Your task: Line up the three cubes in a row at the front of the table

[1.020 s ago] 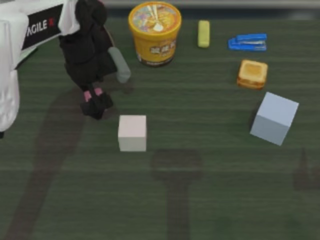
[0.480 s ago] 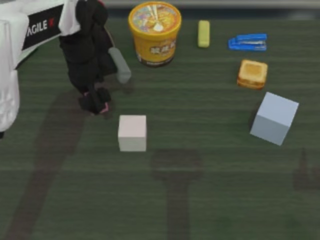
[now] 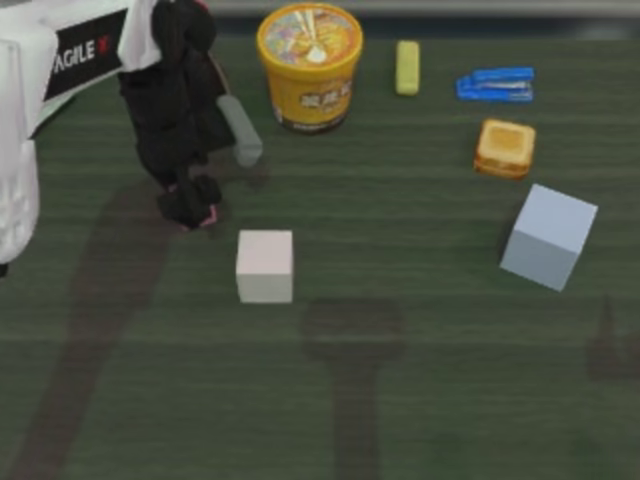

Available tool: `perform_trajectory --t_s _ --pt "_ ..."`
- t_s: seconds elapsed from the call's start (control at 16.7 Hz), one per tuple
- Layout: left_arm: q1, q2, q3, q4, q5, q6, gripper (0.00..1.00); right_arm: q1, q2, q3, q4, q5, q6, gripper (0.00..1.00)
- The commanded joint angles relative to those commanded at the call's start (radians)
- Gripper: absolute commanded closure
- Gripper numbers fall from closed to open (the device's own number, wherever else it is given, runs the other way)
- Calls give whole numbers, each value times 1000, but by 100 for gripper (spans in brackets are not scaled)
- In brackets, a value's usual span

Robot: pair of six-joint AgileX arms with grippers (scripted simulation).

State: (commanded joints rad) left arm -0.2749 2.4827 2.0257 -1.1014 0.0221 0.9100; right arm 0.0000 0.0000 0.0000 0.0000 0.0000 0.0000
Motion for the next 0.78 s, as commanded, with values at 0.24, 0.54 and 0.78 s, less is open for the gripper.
perform_trajectory --t_s 0.24,0.54,0.78 --pt "7 -8 67 -72 -1 -1 100 0 0 0 0 0 0 0" --pt "18 -32 203 -238 -1 -1 100 0 0 0 0 0 0 0" --pt "13 -32 212 -247 -1 0 100 0 0 0 0 0 0 0"
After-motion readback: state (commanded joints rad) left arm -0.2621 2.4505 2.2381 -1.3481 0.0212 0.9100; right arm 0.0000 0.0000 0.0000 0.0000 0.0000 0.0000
